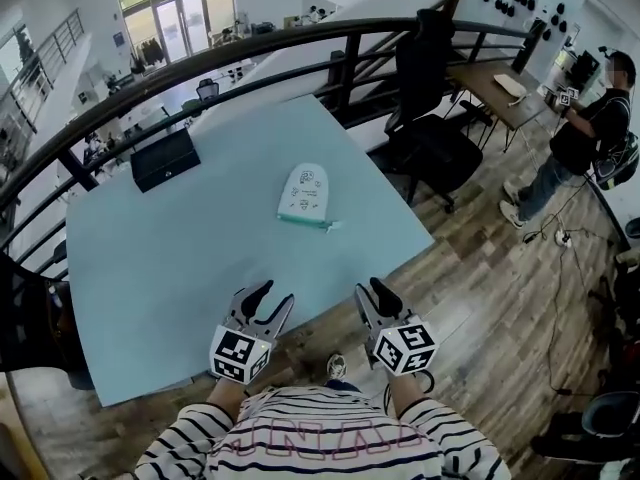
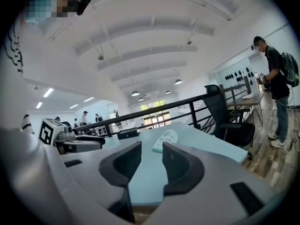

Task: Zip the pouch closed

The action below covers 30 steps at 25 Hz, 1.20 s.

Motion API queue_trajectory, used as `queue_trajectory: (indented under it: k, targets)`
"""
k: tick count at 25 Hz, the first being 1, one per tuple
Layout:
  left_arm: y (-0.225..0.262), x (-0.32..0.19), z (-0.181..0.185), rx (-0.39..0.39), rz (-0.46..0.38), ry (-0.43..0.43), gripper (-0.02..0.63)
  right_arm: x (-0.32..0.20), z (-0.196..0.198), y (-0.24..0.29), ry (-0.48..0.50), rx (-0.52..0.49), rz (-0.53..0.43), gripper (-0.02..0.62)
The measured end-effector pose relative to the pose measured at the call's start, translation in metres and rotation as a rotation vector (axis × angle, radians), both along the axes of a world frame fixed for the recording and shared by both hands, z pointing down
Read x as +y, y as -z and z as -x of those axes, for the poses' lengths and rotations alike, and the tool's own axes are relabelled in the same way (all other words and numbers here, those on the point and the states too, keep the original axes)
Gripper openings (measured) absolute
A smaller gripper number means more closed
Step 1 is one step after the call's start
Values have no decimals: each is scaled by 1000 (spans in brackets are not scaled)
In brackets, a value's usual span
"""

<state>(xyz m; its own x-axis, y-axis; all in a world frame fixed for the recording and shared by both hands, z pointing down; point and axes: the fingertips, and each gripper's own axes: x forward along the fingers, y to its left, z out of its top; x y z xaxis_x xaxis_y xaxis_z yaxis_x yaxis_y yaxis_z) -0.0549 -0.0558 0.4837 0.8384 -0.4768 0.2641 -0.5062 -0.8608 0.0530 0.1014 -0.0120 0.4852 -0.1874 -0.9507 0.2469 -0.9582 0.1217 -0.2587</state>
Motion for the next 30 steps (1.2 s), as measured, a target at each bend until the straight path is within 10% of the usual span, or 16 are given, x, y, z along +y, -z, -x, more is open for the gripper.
queue_trajectory:
  k: [18, 30]
  targets:
    - [-20, -51, -65, -30, 28, 247, 166, -93, -71, -26, 280, 58, 36, 146]
    - [-44, -97, -86, -55, 52, 187, 166, -153, -70, -76, 359, 145, 85, 146]
